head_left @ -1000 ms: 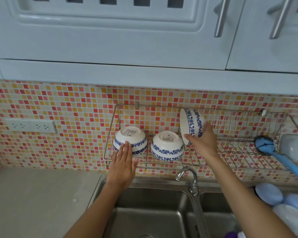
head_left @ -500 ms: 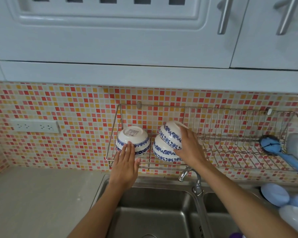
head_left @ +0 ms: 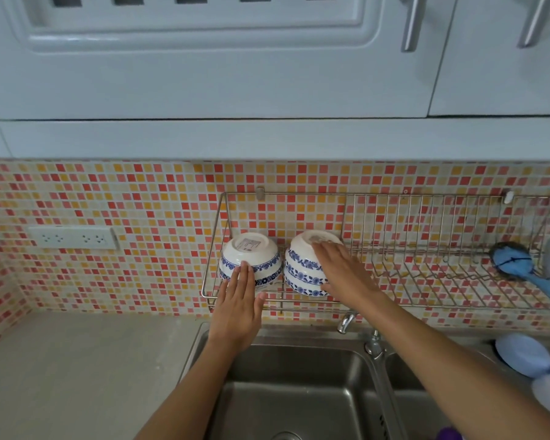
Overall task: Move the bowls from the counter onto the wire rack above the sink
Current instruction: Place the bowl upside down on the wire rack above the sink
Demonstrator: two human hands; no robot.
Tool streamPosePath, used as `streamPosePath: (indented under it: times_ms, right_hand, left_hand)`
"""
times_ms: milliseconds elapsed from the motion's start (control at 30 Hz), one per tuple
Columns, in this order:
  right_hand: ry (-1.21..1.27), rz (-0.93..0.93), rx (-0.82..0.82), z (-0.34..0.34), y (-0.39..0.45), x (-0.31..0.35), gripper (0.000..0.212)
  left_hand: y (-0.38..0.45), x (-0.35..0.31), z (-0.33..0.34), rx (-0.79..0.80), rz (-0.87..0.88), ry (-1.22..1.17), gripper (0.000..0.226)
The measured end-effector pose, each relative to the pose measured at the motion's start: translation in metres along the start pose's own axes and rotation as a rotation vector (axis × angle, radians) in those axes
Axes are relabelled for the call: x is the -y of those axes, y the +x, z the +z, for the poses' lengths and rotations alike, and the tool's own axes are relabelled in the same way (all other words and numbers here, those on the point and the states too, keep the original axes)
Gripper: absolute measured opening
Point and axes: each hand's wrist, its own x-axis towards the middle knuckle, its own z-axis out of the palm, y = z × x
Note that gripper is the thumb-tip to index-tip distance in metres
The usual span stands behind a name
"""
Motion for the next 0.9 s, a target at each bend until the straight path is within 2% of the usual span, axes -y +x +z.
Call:
streamPosePath:
  times_ms: [133,267,433,600,733,900]
  right_hand:
    - [0.043,0.012,0.0,0.006,-0.003,-0.002,0.093]
    - [0.267,0.073,-0.052,0.011,-0.008,-0.007,0.094]
    - [0.34,0.217,-0.156,0.021,-0.003,-0.001,0.084]
    - [0.324,0.199,-0.171,0.026,-0.003,-0.001,0.081]
    - [0.371,0.172,-0.185,0.028,-0.005,-0.001,0.079]
    - [0.427,0.129,-0.192,0.027,-0.006,-0.002,0.073]
  left_hand:
    - [0.0,0.0,0.0,-0.008,0.002,-0.017,0.072]
    - [0.0,-0.001,0.0,-0.014,-0.009,-0.025,0.077]
    - [0.025,-0.004,-0.01,-0.076,-0.09,-0.186,0.069]
    - [0.054,0.008,-0.013,0.008,-0.162,-0.247,0.076]
    - [0.06,0.01,-0.012,-0.057,-0.16,-0.326,0.062]
    - [0.06,0.012,-0.011,-0.089,-0.133,-0.352,0.061]
